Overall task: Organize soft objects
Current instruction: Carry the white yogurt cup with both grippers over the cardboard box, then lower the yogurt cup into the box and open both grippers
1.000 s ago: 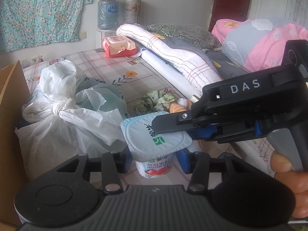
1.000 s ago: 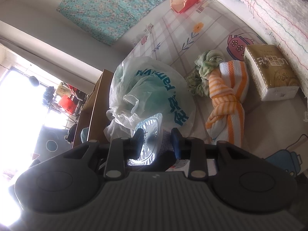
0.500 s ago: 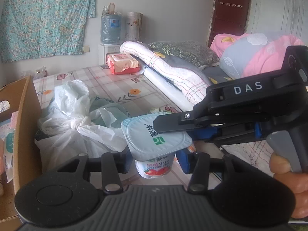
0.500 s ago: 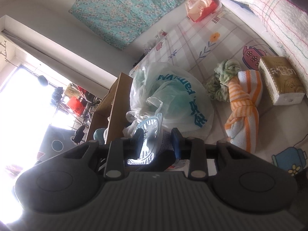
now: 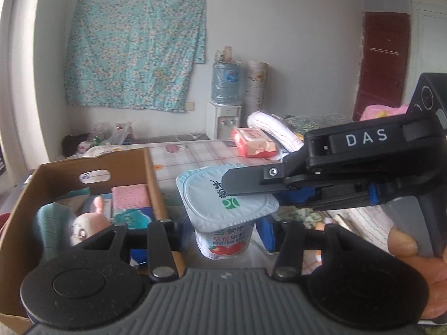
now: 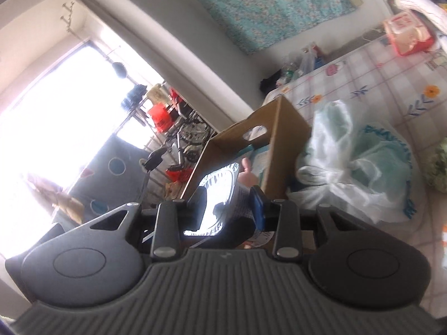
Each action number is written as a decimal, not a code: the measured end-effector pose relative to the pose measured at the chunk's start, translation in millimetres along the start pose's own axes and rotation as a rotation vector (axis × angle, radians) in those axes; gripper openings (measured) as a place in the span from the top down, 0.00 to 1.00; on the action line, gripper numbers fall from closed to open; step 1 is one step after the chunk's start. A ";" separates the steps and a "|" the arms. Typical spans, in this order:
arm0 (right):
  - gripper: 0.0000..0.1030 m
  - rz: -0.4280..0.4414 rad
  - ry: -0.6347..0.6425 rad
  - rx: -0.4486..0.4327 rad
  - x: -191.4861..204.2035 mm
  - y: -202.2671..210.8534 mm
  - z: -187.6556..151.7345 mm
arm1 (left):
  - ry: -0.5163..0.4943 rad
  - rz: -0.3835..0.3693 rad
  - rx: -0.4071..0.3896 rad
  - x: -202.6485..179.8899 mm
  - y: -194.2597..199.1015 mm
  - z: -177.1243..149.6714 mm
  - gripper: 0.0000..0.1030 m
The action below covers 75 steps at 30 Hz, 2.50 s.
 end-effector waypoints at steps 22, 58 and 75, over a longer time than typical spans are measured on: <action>0.65 -0.117 0.255 0.577 39.9 -169.8 -16.2 | 0.359 -0.020 0.327 142.2 -40.4 -54.5 0.52; 0.53 -0.136 0.169 0.496 15.0 -147.3 -0.9 | 0.441 -0.084 0.450 153.3 -64.5 -64.4 0.40; 0.52 -0.100 0.044 0.321 -10.0 -96.2 5.5 | 0.481 -0.135 0.483 140.8 -83.9 -67.1 0.44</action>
Point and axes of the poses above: each gripper's, at about its wrist camera, not at the fingertips, and y roughly against the way its jaws point, x to its left, z to its top, the point moved 4 cm from there along -y, roughly the way its jaws point, and after that the axes turned 5 degrees about y, right-handed, at the moved point
